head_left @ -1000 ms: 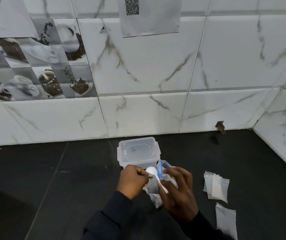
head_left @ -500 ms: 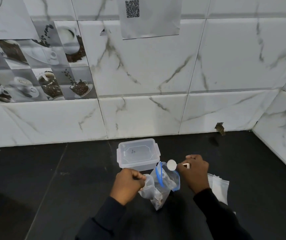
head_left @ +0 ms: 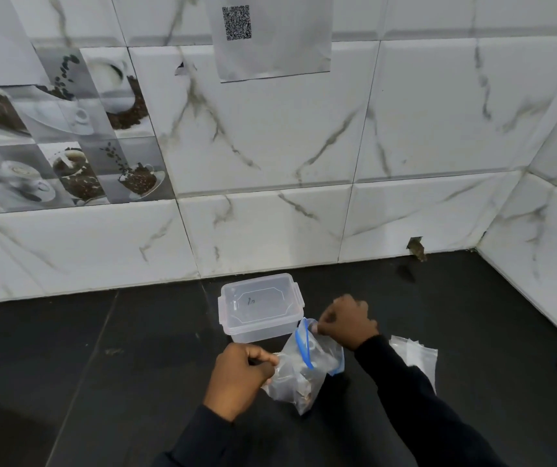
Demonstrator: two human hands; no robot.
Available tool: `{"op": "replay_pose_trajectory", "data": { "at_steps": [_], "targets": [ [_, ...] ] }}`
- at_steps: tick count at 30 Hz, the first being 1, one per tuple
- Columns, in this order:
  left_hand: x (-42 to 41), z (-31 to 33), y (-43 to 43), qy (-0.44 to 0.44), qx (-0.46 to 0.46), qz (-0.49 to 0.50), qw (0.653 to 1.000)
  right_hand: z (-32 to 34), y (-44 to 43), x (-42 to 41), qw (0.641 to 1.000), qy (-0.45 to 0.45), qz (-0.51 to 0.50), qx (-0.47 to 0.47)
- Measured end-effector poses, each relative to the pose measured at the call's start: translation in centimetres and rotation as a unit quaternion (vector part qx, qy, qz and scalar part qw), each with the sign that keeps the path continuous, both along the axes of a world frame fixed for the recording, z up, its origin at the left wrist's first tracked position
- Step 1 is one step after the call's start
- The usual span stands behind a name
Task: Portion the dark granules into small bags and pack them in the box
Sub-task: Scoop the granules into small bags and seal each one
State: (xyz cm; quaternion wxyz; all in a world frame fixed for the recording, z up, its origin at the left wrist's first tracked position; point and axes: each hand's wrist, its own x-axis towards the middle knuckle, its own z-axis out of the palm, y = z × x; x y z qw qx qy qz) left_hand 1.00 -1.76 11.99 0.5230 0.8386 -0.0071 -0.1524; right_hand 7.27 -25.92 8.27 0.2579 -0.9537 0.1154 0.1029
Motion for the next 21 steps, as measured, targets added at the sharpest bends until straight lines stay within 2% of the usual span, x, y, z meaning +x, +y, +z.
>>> {"op": "replay_pose_trajectory", "data": {
  "at_steps": [2, 4, 5, 6, 8, 10, 15, 17, 21],
  "targets": [
    [0.7, 0.6, -0.3, -0.017, 0.0, 0.017, 1.0, 2.9, 0.2, -2.3, 0.981, -0.143, 0.044, 0.121],
    [1.7, 1.7, -0.8, -0.043, -0.006, 0.033, 0.999, 7.1, 1.4, -4.9, 0.948, -0.158, 0.149, 0.23],
    [2.4, 2.4, -1.2, -0.059, -0.011, 0.035, 0.998, 8.2, 1.8, -5.5, 0.942, -0.147, 0.203, 0.223],
    [3.1, 3.3, -1.7, -0.073, -0.019, 0.03, 0.997, 9.2, 2.1, -5.7, 0.942, -0.147, 0.245, 0.177],
    [4.5, 5.5, -2.5, -0.1, -0.039, 0.005, 0.994, 10.2, 1.9, -4.9, 0.942, -0.179, 0.271, 0.079],
    [5.6, 8.2, -3.6, -0.137, -0.054, -0.039, 0.988, 11.9, 0.7, -4.0, 0.937, -0.233, 0.253, 0.052],
    [7.4, 12.4, -6.4, -0.224, -0.031, -0.167, 0.96, 17.2, -3.2, -4.6, 0.94, -0.292, 0.144, 0.103],
    [7.7, 12.4, -8.0, -0.21, -0.068, -0.181, 0.958, 17.9, -4.1, -5.3, 0.939, -0.297, 0.121, 0.121],
    [6.7, 10.1, -12.4, -0.127, -0.158, -0.17, 0.964, 16.5, -7.4, -7.8, 0.931, -0.295, 0.033, 0.21]
  ]
}}
